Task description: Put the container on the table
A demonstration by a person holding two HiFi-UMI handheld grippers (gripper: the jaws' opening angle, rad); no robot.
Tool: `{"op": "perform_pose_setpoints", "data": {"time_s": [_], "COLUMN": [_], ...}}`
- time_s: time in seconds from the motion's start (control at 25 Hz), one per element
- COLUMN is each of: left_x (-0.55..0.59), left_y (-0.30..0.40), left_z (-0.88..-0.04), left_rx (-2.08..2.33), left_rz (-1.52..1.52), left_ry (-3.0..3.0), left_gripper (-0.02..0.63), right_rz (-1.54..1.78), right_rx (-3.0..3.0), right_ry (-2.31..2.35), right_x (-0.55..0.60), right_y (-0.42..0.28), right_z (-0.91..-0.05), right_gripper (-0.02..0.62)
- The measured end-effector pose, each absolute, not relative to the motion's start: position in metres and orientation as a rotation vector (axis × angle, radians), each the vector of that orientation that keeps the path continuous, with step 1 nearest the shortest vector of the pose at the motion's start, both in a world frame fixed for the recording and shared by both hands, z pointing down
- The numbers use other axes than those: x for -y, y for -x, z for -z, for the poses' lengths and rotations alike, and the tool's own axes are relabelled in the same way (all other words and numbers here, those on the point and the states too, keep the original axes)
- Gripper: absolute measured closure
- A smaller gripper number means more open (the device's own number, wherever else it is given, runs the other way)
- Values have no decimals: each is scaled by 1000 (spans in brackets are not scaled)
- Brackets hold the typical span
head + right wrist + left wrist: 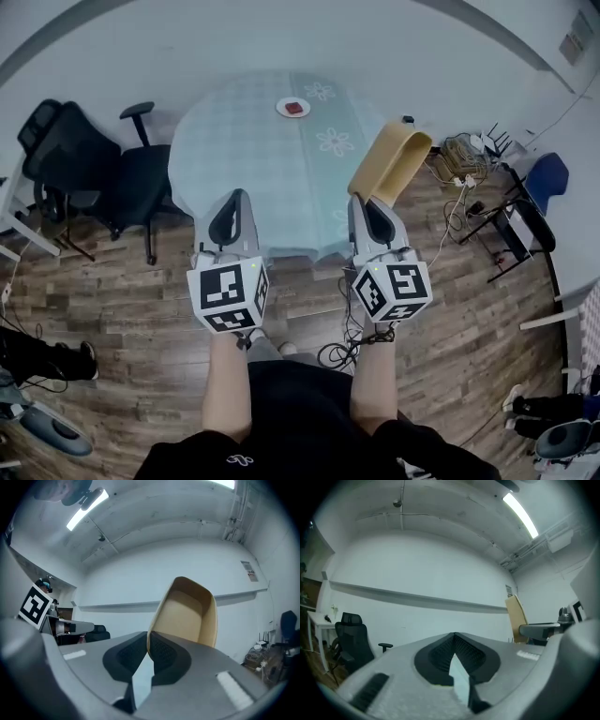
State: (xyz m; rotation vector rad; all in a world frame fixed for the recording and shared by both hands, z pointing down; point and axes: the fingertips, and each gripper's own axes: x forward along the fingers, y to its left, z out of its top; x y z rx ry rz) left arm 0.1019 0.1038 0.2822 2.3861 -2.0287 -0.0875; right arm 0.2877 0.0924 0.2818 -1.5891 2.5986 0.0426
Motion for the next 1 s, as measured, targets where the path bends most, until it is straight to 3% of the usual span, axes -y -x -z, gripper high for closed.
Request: {"op": "perform_pose_setpoints", "data": {"time_s": [0.28, 1.0], "left_x": [-111, -26], "left_y": [-104, -12], "left_z": [-276, -292], "left_rx": [2071, 2217], "left_rz": [54, 52], "left_ry": [-2396, -2249], "left_gripper": [604, 604], "right_rz": [-13, 1], "right_rx": [-2578, -2754], "right_ry": [1546, 1327], "right_x": [-86, 23], "right_y": [-293, -184], "right_z": [-281, -299], "right_gripper": [568, 566]}}
